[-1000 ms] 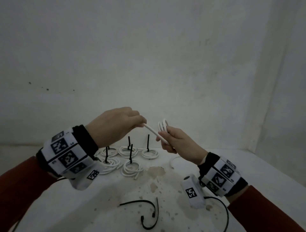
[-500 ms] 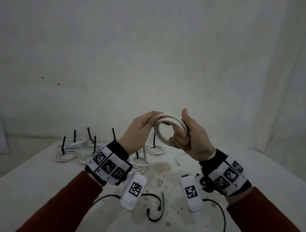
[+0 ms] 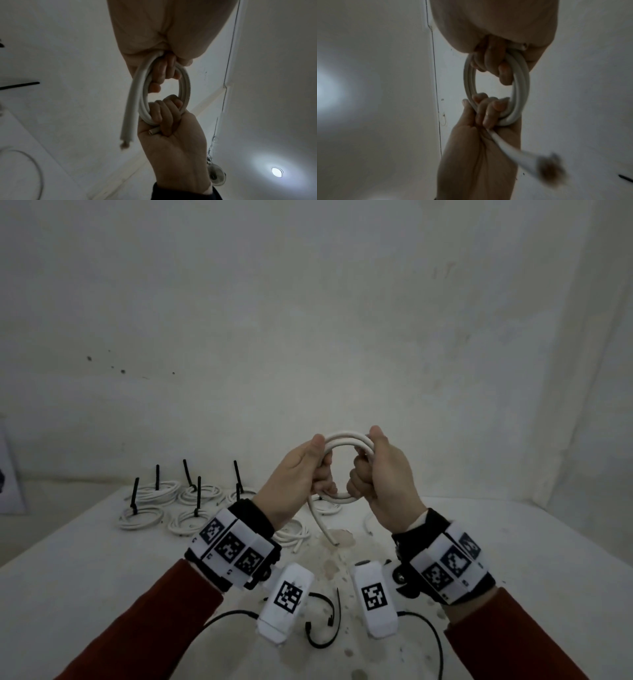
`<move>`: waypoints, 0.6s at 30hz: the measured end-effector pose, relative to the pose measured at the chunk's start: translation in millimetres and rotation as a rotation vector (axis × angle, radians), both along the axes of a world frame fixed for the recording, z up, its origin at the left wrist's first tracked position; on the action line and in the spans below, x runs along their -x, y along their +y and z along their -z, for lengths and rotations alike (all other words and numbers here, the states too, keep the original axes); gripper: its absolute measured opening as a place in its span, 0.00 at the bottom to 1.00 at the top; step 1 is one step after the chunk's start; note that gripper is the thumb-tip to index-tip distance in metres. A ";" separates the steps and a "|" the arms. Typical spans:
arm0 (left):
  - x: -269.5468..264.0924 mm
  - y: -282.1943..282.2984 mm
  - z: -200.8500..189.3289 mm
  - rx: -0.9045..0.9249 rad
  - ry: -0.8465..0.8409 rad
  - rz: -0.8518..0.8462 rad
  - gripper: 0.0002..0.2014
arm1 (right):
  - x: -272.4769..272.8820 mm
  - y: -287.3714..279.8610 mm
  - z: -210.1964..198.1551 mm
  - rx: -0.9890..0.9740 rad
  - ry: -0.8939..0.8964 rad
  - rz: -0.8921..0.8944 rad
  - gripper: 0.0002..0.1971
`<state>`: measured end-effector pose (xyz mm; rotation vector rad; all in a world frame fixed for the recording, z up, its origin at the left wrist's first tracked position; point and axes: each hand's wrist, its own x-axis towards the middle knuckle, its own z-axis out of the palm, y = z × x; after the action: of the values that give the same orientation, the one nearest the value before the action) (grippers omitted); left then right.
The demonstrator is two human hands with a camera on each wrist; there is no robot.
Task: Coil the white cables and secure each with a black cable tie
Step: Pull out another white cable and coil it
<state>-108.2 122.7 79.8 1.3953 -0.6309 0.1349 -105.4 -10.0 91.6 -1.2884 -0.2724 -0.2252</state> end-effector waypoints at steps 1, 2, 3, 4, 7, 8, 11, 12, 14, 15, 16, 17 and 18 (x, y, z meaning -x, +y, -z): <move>0.5 3.4 0.6 -0.026 0.007 0.046 0.20 | -0.7 -1.1 -4.4 0.037 -0.007 0.000 0.22; 1.2 6.8 0.8 -0.066 0.000 0.081 0.20 | -1.5 -2.0 -8.6 0.070 -0.009 0.000 0.21; 1.9 9.8 1.2 -0.111 -0.019 0.097 0.19 | -2.6 -2.8 -12.0 0.098 -0.006 -0.001 0.21; 2.8 11.8 1.4 -0.152 -0.046 0.099 0.17 | -4.2 -2.8 -14.6 0.121 0.002 -0.005 0.21; 3.4 10.5 5.1 -0.124 -0.110 0.039 0.14 | -9.5 0.1 -17.5 0.148 0.038 -0.044 0.21; 2.1 8.8 7.0 -0.071 -0.108 -0.008 0.13 | -11.6 1.4 -17.2 0.150 0.042 -0.065 0.21; -6.8 6.7 10.1 0.122 -0.079 -0.172 0.15 | -14.7 -0.8 -14.2 0.107 -0.008 -0.147 0.22; -10.8 7.9 8.8 0.202 -0.068 -0.213 0.16 | -14.1 -3.3 -11.3 0.087 -0.022 -0.164 0.23; -18.5 12.6 3.0 0.360 -0.057 -0.261 0.17 | -10.9 -7.5 1.2 0.032 -0.015 -0.186 0.23; -21.4 14.9 -0.9 0.426 -0.057 -0.274 0.17 | -8.8 -8.4 9.9 -0.008 -0.014 -0.198 0.26; -23.2 16.5 -4.6 0.479 -0.058 -0.278 0.17 | -6.3 -7.8 19.0 -0.049 -0.023 -0.225 0.31; -24.6 17.3 -7.6 0.520 -0.061 -0.274 0.18 | -3.6 -5.3 27.3 -0.084 -0.045 -0.257 0.35; -25.4 16.8 -9.8 0.551 -0.065 -0.264 0.18 | 0.0 -1.4 34.1 -0.105 -0.073 -0.281 0.37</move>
<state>-82.9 139.4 89.7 0.9339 -0.4149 0.5268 -105.5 -11.4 57.4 -1.1255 -0.4932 -0.0465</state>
